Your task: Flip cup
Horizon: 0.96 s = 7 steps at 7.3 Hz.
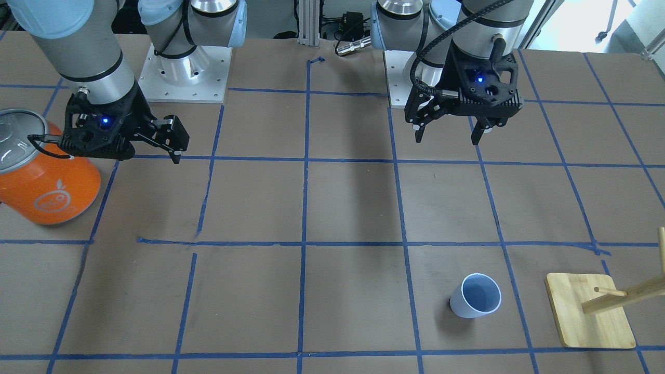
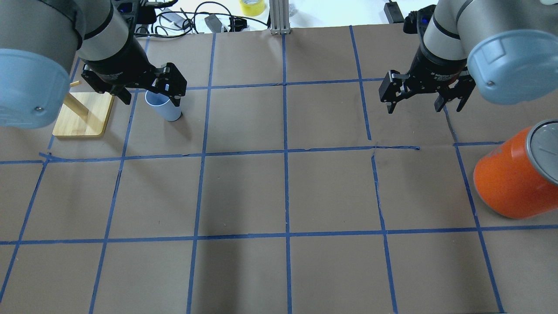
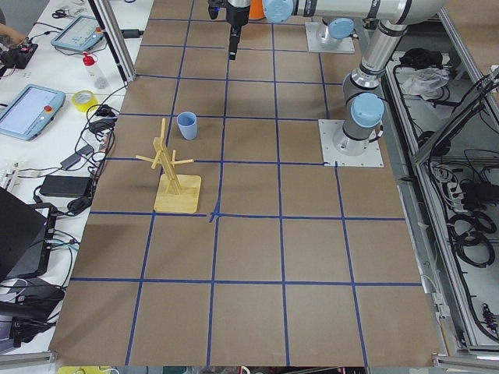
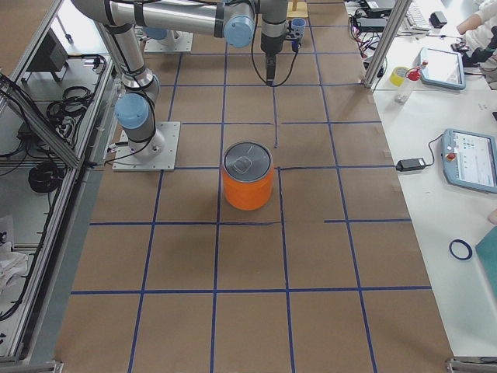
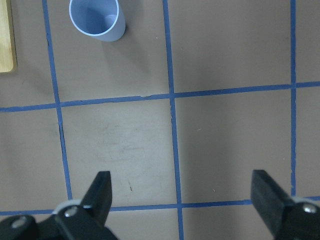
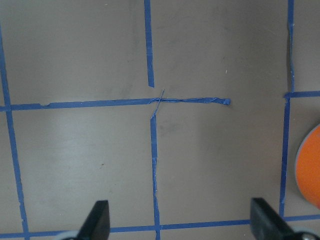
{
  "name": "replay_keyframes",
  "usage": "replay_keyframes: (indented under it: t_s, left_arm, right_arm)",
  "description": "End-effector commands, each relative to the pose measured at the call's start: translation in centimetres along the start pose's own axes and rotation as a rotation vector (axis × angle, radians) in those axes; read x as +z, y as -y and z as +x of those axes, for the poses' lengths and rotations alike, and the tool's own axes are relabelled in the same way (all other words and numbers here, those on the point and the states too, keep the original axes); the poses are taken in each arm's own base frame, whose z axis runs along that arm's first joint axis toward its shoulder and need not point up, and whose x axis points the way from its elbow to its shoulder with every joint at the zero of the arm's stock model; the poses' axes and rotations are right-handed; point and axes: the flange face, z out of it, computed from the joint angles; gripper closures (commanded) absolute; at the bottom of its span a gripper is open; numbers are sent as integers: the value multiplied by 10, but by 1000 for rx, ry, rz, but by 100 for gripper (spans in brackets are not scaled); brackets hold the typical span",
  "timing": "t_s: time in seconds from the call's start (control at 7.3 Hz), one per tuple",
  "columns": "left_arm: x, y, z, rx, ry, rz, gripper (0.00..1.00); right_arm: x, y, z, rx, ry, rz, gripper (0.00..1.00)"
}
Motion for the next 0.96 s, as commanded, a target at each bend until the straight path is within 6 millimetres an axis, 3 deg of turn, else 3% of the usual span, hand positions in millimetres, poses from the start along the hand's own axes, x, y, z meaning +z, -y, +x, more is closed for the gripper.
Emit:
replay_keyframes:
  t_s: [0.0, 0.82]
  left_arm:
    - [0, 0, 0, -2, -1, 0, 0]
    - [3, 2, 0, -5, -10, -1, 0]
  right_arm:
    - [0, 0, 0, 0, 3, 4, 0]
    - [1, 0, -1, -2, 0, -4, 0]
